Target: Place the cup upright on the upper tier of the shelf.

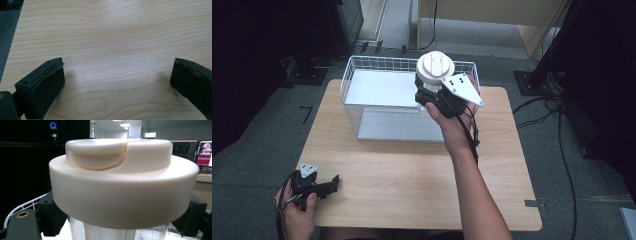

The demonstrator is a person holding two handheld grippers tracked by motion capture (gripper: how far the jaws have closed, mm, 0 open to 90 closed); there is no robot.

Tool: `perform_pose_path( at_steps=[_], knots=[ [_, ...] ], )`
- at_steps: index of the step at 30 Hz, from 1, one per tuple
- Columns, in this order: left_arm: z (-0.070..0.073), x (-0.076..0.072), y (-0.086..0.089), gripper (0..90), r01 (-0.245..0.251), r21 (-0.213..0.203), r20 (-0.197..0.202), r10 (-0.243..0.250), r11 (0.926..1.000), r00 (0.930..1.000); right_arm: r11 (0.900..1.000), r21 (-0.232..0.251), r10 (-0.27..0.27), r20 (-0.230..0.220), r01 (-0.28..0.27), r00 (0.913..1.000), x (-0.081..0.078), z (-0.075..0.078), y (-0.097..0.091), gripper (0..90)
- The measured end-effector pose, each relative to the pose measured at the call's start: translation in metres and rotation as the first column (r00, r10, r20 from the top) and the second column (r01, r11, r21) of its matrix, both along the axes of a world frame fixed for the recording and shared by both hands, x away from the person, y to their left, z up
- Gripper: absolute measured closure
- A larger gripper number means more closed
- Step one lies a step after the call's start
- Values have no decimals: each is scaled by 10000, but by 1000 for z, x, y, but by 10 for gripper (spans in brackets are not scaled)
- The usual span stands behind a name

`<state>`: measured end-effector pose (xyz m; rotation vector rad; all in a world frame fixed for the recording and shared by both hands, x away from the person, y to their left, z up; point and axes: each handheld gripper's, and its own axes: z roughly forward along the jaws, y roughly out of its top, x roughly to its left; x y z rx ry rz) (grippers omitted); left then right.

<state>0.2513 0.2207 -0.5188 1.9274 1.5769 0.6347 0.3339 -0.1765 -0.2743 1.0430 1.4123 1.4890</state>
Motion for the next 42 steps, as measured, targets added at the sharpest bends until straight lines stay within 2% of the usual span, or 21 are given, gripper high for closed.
perform_pose_path(
  at_steps=[5, 13, 19, 21, 27, 30, 33, 36, 39, 42],
  knots=[
    [0, 0, 0, 0, 9, 4, -15, -9, 10000, 10000, 9999, -157, -64, 31, 64, 10000, 10, 6, 8, 152],
    [0, 0, 0, 0, 21, 8, -26, -21, 10000, 10000, 9995, -231, -228, -170, 224, 9996, 37, 11, 19, 152],
    [0, 0, 0, 0, 20, 7, -31, -20, 10000, 10000, 9974, -383, -622, -411, 606, 9972, 58, 8, 26, 153],
    [0, 0, 0, 0, 16, 7, -26, -16, 10000, 10000, 9976, -187, -675, -572, 666, 9961, 67, 6, 28, 153],
    [0, 0, 0, 0, 18, 5, -30, -18, 10000, 10000, 9967, -235, -794, -711, 779, 9943, 78, 1, 34, 153],
    [0, 0, 0, 0, 8, -5, -16, -8, 10000, 10000, 9969, 83, -771, -687, 779, 9947, 83, 2, 33, 153],
    [0, 0, 0, 0, 7, -5, -14, -7, 10000, 10000, 9953, 12, -967, -703, 970, 9928, 89, 0, 33, 153],
    [0, 0, 0, 0, 7, -5, -17, -7, 10000, 10000, 9934, 64, -1131, -909, 1141, 9894, 91, -2, 30, 154],
    [0, 0, 0, 0, 9, -6, -20, -9, 10000, 10000, 9937, 162, -1086, -940, 1106, 9896, 92, -2, 26, 153],
    [0, 0, 0, 0, 9, -4, -18, -9, 10000, 10000, 9956, 10, -933, -963, 939, 9910, 91, -2, 23, 153]
  ],
)
